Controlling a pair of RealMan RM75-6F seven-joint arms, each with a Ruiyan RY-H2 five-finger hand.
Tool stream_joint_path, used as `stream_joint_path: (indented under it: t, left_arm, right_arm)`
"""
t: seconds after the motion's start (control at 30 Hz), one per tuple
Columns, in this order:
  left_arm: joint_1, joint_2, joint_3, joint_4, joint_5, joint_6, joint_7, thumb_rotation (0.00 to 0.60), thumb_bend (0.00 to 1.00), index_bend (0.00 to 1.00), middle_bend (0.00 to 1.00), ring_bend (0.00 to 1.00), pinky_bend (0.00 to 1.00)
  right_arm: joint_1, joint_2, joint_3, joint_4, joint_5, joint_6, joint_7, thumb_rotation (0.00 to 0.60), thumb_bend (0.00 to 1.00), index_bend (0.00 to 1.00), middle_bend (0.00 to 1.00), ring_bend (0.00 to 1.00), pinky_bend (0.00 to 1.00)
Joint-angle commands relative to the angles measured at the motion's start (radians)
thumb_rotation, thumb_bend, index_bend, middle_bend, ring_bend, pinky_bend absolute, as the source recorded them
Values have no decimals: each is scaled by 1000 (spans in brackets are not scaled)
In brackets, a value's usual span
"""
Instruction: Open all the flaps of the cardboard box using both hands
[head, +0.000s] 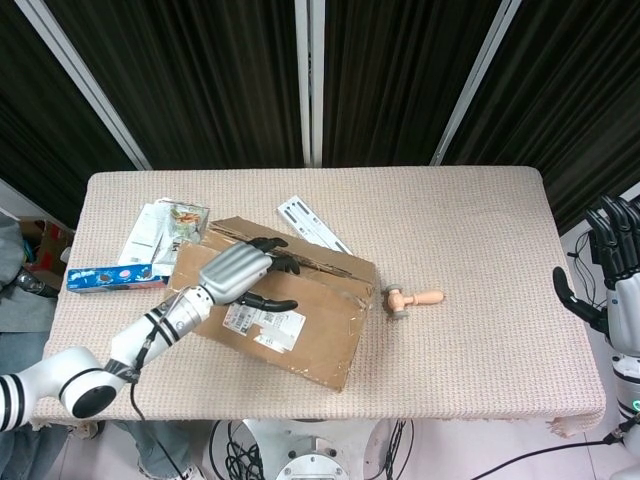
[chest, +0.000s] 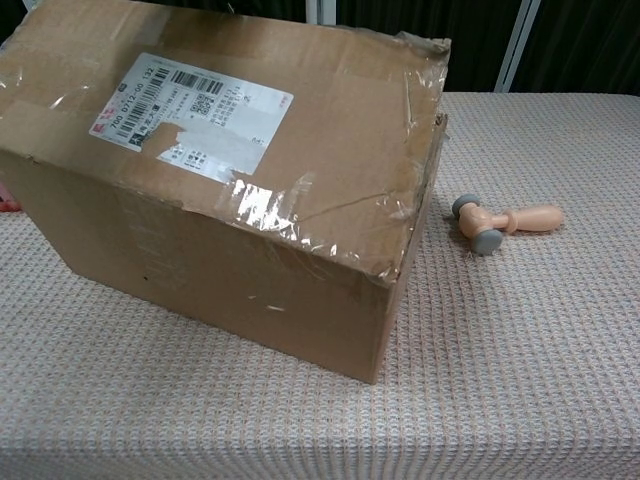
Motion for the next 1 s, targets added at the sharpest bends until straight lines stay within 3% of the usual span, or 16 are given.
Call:
stream_joint_path:
  t: [0.03,0.47,0.7,1.0]
  left_arm:
    - [23,38,-12,-39,20,37,-12,0,0,292,498,115,178]
    - [103,210,-3,-153,72,91,-33,0,0,274,530,115,178]
    - [190,305,13,-201,136,179,-56,0,0,261,590,133,178]
    - [346,391,97,-233,252,285,-157,0,0,259,613,152,178]
  right_arm:
    - [2,0,0,-4,-2,-4,-5,600,310,0,0,0,0]
    - [24,-24,4,-32,-30,-11,-40,600,310,0,0,0,0]
    - [30,-30,4,-44,-35,-17,-54,600,311,0,0,0,0]
    - [34,-37,5,-34,-34,-19,-49,600,310,0,0,0,0]
